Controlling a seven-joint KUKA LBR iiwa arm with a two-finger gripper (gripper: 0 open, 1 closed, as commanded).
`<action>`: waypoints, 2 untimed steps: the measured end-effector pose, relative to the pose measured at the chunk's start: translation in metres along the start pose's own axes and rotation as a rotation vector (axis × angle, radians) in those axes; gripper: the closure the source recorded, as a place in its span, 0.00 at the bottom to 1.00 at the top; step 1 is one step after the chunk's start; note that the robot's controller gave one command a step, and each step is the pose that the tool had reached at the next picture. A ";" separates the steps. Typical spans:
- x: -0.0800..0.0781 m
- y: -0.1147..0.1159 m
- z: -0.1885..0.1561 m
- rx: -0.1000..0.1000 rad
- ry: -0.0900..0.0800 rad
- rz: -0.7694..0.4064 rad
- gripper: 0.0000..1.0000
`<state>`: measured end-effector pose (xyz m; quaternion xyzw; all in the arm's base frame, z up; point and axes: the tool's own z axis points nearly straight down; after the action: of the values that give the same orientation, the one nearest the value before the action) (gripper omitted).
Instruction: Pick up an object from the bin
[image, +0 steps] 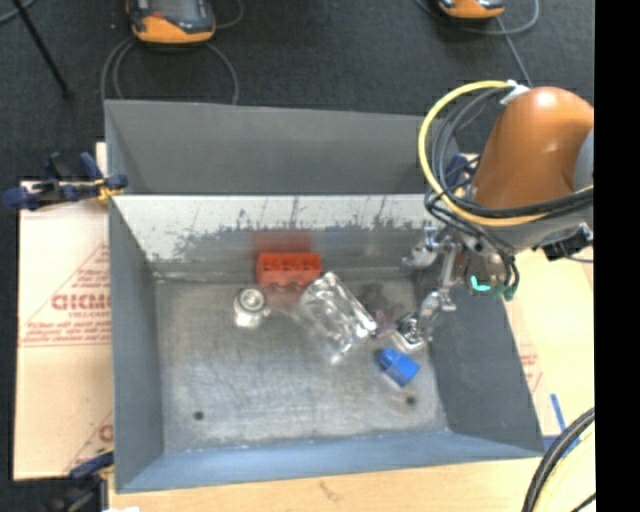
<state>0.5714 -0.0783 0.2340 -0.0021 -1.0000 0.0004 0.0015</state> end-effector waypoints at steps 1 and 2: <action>-0.013 0.001 0.153 0.000 -0.009 -0.077 0.00; -0.015 0.000 0.148 0.003 -0.017 -0.079 1.00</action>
Offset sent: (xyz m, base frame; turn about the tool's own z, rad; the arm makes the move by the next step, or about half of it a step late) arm 0.0105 0.0008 -0.1524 -0.0780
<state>0.5859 -0.0787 0.0855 0.0374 -0.9993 0.0019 -0.0070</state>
